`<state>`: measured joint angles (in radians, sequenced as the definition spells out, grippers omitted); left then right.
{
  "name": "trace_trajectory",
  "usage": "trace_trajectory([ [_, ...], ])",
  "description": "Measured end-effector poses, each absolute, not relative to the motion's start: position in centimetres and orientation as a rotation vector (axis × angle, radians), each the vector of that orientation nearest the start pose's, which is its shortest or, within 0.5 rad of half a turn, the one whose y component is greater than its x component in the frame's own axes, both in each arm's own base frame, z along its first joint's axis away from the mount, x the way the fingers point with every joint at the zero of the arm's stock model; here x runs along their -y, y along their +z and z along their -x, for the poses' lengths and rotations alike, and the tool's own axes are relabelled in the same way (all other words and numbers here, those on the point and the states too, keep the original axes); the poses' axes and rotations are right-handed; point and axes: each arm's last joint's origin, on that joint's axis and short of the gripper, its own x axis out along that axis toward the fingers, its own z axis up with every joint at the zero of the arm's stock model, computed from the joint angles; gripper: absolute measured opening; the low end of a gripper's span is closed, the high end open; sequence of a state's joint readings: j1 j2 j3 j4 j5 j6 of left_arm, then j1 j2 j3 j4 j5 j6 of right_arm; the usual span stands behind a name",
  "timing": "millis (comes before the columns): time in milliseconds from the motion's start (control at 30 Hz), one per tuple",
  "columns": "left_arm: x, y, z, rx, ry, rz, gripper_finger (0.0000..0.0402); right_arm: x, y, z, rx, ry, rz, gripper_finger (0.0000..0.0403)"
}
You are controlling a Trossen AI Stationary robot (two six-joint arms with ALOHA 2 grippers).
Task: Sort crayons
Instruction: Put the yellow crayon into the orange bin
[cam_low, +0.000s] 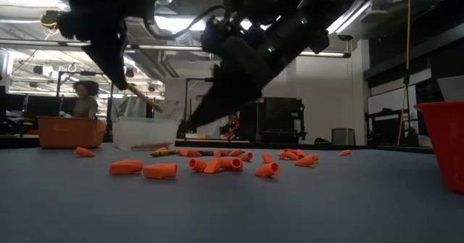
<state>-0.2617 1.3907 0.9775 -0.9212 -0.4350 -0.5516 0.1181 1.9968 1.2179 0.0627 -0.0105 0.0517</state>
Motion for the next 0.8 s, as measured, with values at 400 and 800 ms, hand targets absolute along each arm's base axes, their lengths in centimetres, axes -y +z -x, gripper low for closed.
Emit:
trace_trajectory([
  [400, 2.4, 25.4, -20.4, -1.239, 0.844, -0.052, 0.0012, -4.9, 14.6, -41.1, -0.786, 0.1, -0.005, 0.014],
  [800, -0.1, 26.7, -16.7, -1.28, 1.142, 0.177, 0.0012, -4.9, 14.6, -41.1, -0.784, 0.099, -0.004, 0.014],
])
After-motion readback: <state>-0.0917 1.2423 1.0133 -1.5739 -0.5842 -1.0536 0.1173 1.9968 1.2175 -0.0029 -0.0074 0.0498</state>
